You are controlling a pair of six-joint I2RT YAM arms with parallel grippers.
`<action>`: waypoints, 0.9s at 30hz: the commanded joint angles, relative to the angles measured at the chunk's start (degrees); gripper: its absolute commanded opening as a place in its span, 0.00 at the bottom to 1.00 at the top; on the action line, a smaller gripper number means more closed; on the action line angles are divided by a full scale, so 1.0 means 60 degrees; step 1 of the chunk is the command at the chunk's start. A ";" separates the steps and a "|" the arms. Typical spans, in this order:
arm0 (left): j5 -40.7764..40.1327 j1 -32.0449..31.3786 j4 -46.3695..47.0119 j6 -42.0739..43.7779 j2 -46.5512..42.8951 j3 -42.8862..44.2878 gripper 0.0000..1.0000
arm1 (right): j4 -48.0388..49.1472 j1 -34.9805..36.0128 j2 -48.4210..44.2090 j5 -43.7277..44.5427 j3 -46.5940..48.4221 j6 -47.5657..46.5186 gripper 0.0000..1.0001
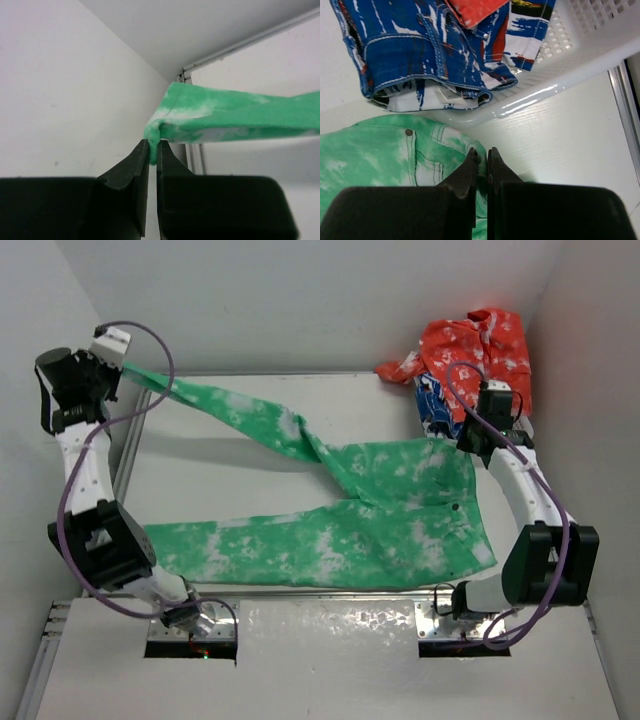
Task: Fold and stack the trousers
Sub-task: Flatten the trousers out
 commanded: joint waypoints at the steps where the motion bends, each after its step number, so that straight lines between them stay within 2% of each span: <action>1: 0.0595 0.0758 0.1158 0.0883 -0.0467 -0.2776 0.00 | 0.0568 -0.0137 -0.0677 0.0461 -0.0250 0.0251 0.00; 6: 0.0611 0.1829 0.1555 0.2755 -0.0731 -0.5229 0.00 | 0.0466 -0.0283 -0.0545 0.0578 -0.0266 0.0354 0.00; 7: 0.0582 0.2005 0.1395 0.3818 -0.0805 -0.5915 0.00 | 0.0465 -0.0371 -0.0516 0.0593 -0.0266 0.0397 0.00; 10: 0.0040 0.2065 0.0690 0.5597 -0.0937 -0.7003 0.00 | 0.0539 -0.0459 -0.0443 0.0476 -0.0266 0.0442 0.00; 11: -0.0294 0.2065 0.0400 0.5804 -0.0937 -0.7136 0.03 | 0.0553 -0.0459 -0.0428 0.0432 -0.0266 0.0456 0.00; 12: -0.0399 0.2065 0.0165 0.6096 -0.0937 -0.7195 0.09 | 0.0611 -0.0459 -0.0414 0.0287 -0.0266 0.0471 0.00; 14: -0.0604 0.2065 -0.0943 0.6289 -0.0937 -0.6992 0.19 | 0.0627 -0.0459 -0.0341 0.0198 -0.0207 0.0442 0.00; 16: -0.0619 0.2094 -0.1868 0.6392 -0.0981 -0.6395 0.37 | 0.0568 -0.0459 -0.0297 0.0183 -0.0120 0.0369 0.00; 17: -0.0619 0.2080 -0.2917 0.6436 -0.0938 -0.6115 0.57 | 0.0481 -0.0459 -0.0253 0.0197 0.0011 0.0267 0.00; 18: -0.0605 0.2094 -0.3508 0.6538 -0.0923 -0.5807 0.65 | 0.0437 -0.0459 -0.0238 0.0212 0.0071 0.0208 0.00; 19: -0.0590 0.2094 -0.4993 0.6901 -0.0865 -0.5166 0.65 | 0.0422 -0.0459 -0.0223 0.0227 0.0115 0.0178 0.00; 22: -0.0342 0.2109 -0.7417 0.7998 -0.0703 -0.3772 0.65 | 0.0334 -0.0459 -0.0194 0.0300 0.0232 0.0076 0.00; 23: -0.0022 0.2123 -0.8716 0.8192 -0.0645 -0.3420 0.65 | 0.0276 -0.0459 -0.0208 0.0300 0.0276 0.0076 0.00; 25: 0.0680 0.2357 -0.9778 0.8341 -0.0324 -0.2147 0.65 | 0.0231 -0.0459 -0.0194 0.0300 0.0291 0.0061 0.00; 27: 0.1998 0.2591 -0.9915 0.7381 0.0320 -0.0876 0.64 | 0.0144 -0.0459 -0.0179 0.0285 0.0335 0.0076 0.00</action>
